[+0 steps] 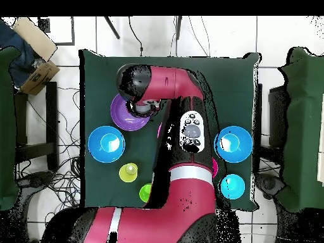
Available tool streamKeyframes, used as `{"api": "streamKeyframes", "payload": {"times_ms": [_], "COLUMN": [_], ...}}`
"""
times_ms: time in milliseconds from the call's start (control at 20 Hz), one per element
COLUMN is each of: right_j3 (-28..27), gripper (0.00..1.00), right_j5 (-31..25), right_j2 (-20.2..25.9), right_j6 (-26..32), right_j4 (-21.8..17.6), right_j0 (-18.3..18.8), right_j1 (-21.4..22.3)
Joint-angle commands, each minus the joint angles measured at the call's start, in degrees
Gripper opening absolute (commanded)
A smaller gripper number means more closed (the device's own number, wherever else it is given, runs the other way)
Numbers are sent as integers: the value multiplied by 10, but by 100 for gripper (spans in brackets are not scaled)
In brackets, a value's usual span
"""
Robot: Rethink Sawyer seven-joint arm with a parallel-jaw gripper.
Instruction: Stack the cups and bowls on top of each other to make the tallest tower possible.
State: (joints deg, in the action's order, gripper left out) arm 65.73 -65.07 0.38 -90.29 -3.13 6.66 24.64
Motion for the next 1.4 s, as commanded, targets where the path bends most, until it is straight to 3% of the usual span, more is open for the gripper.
{"api": "streamKeyframes", "payload": {"times_ms": [50,200,700,850,1100,1400], "right_j3": [66,69,94,80,55,40], "gripper": [100,100,100,100,100,100], "right_j5": [53,40,77,54,-43,-111], "right_j2": [45,42,46,45,41,43], "right_j6": [26,26,27,26,33,43], "right_j4": [-32,-34,-39,-38,-38,-40], "right_j0": [11,8,10,7,2,-1], "right_j1": [-4,-4,-2,-4,-14,-5]}}
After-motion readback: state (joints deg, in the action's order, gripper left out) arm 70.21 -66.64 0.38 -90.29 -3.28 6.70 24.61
